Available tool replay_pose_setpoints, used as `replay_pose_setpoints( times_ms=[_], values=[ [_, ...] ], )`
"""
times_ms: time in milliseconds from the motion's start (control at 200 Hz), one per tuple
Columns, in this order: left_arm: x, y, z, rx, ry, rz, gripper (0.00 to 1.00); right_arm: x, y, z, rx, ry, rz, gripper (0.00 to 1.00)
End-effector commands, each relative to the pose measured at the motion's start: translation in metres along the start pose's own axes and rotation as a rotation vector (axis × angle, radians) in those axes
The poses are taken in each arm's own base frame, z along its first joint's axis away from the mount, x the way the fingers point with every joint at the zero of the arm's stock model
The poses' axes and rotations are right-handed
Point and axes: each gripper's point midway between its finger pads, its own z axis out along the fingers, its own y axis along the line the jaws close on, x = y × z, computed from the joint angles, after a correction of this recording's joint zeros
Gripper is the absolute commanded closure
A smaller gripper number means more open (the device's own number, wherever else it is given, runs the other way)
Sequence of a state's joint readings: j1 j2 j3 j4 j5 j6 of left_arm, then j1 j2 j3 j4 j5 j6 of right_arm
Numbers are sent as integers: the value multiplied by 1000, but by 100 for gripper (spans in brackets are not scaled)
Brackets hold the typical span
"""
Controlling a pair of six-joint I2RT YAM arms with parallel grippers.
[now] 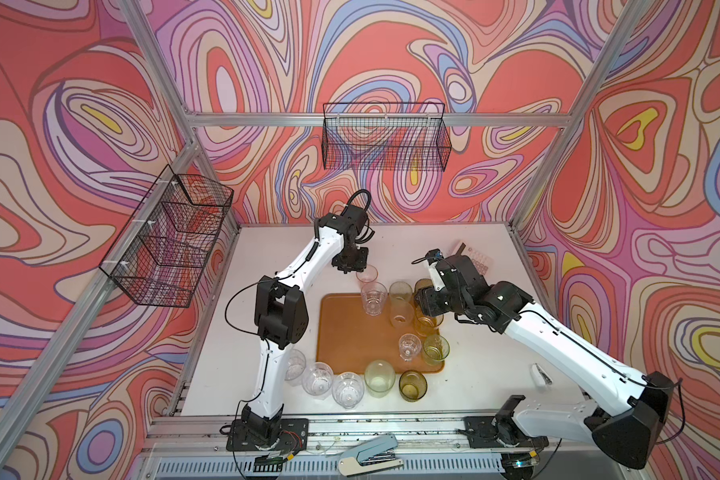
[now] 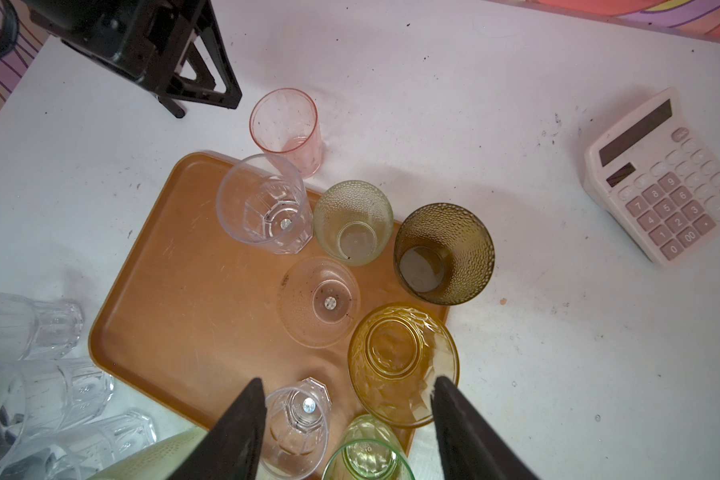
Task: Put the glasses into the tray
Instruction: 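Open the left gripper, shift to the pink glass and close on its rim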
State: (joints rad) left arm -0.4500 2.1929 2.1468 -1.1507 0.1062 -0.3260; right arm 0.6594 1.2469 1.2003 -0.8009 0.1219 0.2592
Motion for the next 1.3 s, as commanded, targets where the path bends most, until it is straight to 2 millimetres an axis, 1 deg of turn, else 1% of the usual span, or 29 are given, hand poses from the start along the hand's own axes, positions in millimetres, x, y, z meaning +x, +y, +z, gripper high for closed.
replay_pose_setpoints(
  times_ms=[0, 130, 336, 556, 876, 1297],
  values=[
    [-8, 6, 10, -1, 5, -11, 63, -3, 0, -2, -1, 1, -9, 34],
    [-9, 10, 20, -8, 27, -18, 64, -4, 0, -4, -1, -1, -11, 34],
    [-13, 9, 30, 1, 24, -20, 68, -2, 1, 0, -4, 7, -10, 34],
    [-16, 11, 41, 8, 29, -31, 68, -2, 1, -2, -6, 10, -11, 34],
    [-17, 13, 50, 0, 38, -37, 70, -1, 0, -2, -6, 9, -11, 34],
    [-16, 16, 59, -18, 58, -35, 75, 1, 0, -1, -5, 15, -13, 34]
  ],
)
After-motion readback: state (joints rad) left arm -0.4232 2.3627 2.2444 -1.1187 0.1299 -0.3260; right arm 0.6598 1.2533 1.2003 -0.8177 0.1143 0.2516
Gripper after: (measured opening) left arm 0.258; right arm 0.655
